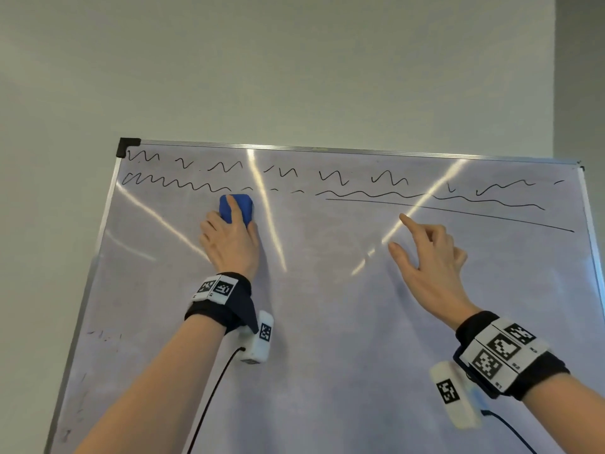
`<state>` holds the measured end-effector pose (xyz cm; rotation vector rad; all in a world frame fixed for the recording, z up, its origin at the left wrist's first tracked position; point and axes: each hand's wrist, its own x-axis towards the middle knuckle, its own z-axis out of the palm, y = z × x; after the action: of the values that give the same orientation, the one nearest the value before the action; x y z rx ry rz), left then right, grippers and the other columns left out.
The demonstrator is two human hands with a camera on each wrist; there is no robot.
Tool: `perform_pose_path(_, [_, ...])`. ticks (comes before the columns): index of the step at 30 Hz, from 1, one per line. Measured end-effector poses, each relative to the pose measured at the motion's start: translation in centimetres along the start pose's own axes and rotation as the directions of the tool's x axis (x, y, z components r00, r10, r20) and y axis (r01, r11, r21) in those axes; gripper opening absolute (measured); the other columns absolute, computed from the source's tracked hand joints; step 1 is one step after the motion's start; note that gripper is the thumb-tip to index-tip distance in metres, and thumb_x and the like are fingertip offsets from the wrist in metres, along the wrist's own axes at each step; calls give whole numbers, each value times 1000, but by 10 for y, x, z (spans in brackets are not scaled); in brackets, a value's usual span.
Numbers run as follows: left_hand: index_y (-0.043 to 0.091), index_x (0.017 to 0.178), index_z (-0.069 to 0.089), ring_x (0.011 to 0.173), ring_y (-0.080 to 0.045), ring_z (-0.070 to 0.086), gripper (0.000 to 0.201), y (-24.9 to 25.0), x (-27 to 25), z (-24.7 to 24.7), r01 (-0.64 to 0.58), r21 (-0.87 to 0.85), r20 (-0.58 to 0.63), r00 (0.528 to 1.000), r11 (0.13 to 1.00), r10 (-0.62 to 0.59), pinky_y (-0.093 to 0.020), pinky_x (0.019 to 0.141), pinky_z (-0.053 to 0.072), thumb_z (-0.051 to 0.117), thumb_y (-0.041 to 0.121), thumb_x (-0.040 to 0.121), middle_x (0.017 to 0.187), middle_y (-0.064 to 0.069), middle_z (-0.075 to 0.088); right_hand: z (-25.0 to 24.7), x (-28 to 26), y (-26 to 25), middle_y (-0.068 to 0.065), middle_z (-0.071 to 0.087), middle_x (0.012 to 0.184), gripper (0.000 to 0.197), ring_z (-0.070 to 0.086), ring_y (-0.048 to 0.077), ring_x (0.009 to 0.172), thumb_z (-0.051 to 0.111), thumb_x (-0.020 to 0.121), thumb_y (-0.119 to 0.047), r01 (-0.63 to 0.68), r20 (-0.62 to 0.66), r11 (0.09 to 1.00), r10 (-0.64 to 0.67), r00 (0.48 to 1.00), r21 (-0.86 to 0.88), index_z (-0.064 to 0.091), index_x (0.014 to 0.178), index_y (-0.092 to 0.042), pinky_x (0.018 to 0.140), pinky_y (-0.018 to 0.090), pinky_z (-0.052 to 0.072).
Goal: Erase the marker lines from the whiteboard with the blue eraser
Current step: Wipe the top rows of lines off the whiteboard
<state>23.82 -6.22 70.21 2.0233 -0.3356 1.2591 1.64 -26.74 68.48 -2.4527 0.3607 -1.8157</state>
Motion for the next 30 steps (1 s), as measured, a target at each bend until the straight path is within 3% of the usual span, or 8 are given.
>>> perform_pose_path(5, [13,150,18,103,-34,44,65,91,-17,15,-68,26,20,998,997,68,-41,84,35,44,39,96,120,-20,44,-26,6,41,-7,32,109,47,36,16,110,47,94,-38,17,-2,1000,-17,1000,-13,38,139,-32,96,29,11])
perform_pose_path(9, [12,130,56,77,-30,54,70,170,-47,31,-229,15,-9,973,973,229,-32,65,43,76,41,70,96,-16,59,-43,10,67,-6,34,109,47,37,17,111,49,93,-36,45,-13,999,-45,999,2,39,139,-31,97,31,13])
perform_pose_path(14, [12,125,62,67,-29,54,68,177,-64,30,-466,45,36,885,884,465,-31,58,43,81,37,64,85,-15,58,-50,18,85,-2,38,116,48,36,17,115,48,93,-38,80,13,997,-80,997,-1,38,140,-30,103,38,15])
perform_pose_path(16, [11,126,60,66,-31,53,67,153,-59,31,-452,61,-35,890,890,455,-34,57,44,81,33,66,86,-17,57,-53,18,91,0,39,118,48,37,16,114,48,94,-39,84,19,996,-84,996,13,38,140,-30,103,38,15])
perform_pose_path(19, [8,138,46,79,-37,51,65,124,-51,24,-305,-14,-37,952,952,304,-42,66,42,71,28,80,96,-24,52,-61,12,103,-1,38,116,48,37,16,113,47,94,-39,83,22,996,-83,996,19,38,140,-30,103,39,16])
perform_pose_path(24, [12,150,20,102,-35,42,64,159,-53,19,-5,1,52,999,1000,5,-42,84,34,46,35,96,118,-22,43,-76,5,125,-6,34,112,48,36,14,113,45,95,-42,55,37,998,-55,998,19,37,140,-32,101,34,14])
perform_pose_path(27, [9,147,28,95,-35,48,67,202,-66,26,-106,-7,48,993,994,107,-40,77,37,53,33,89,115,-22,49,-80,4,128,-6,34,112,47,36,14,111,47,94,-38,42,34,999,-43,998,35,37,139,-33,98,31,12])
perform_pose_path(30, [8,150,19,103,-34,43,70,230,-91,28,-269,-28,129,954,963,270,-40,80,35,47,32,89,123,-21,44,-77,4,123,-6,33,111,47,36,15,111,48,94,-36,38,42,998,-40,998,42,37,140,-32,96,31,13])
